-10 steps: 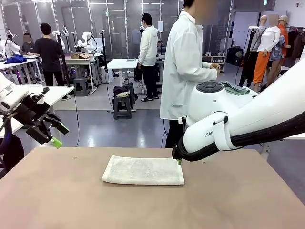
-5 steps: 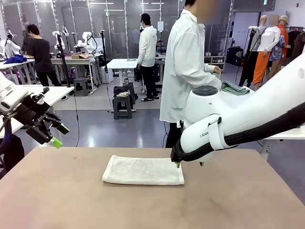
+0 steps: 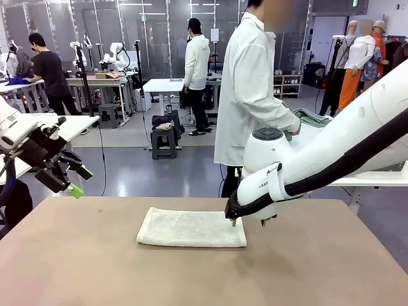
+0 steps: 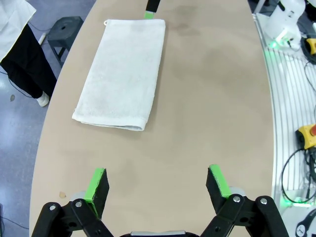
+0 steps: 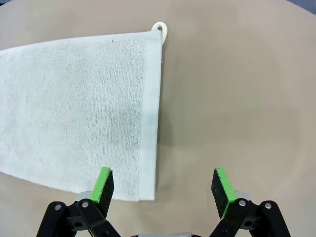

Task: Fold the towels and place them in the basket.
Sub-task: When a person lays out a Towel with hook on the table, fold it in half twice.

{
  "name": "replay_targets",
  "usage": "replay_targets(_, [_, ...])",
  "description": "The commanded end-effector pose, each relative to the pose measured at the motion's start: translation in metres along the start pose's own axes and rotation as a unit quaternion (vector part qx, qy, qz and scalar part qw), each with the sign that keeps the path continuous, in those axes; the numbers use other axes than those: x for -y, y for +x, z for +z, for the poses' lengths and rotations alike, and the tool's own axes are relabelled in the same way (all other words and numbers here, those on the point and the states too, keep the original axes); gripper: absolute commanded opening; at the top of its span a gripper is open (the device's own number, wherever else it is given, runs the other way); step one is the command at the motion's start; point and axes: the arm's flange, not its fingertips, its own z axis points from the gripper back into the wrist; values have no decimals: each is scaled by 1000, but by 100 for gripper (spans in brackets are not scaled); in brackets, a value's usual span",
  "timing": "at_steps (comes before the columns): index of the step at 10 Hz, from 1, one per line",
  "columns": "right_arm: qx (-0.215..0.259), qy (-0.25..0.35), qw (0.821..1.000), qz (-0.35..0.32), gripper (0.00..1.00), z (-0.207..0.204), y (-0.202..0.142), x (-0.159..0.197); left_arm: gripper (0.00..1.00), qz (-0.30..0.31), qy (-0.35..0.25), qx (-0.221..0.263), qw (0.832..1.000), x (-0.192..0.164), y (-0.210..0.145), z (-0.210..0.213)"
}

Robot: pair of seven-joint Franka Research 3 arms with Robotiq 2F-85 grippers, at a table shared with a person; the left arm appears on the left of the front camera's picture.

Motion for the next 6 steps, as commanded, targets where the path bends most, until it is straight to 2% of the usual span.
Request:
replay_targets(1, [14, -1, 999, -32, 100, -17, 6, -10, 100, 0, 0, 0, 1000, 0, 0, 0])
replay_targets(6, [19, 0, 999, -49, 100, -40, 14, -18, 100, 0, 0, 0, 1000, 0, 0, 0])
